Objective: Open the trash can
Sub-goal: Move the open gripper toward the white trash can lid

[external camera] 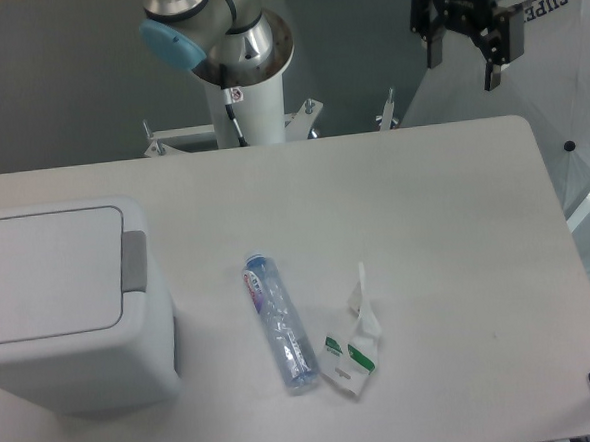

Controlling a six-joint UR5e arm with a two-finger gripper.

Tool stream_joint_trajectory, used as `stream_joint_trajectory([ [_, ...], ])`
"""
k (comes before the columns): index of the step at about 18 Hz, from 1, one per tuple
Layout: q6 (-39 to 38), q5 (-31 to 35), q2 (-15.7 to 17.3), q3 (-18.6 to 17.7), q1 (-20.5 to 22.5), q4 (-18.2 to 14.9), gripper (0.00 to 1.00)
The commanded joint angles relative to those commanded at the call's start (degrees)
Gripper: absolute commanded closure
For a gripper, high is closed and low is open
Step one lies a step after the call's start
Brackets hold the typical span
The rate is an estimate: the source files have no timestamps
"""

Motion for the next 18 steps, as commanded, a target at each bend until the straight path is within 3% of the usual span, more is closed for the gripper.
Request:
stream_joint_trajectory([
  [7, -2.5, -3.4, 0.1, 0.0, -1.9, -0.1, 0.00],
  [12, -20.0, -15.0, 0.2, 1.0, -3.5, -0.1, 0.00],
  [15, -27.3, -15.8, 0.9, 0.8, -4.5, -0.1, 0.00],
  [18, -36.7, -15.7, 1.1, 1.0, -8.2, 0.0, 0.00],
])
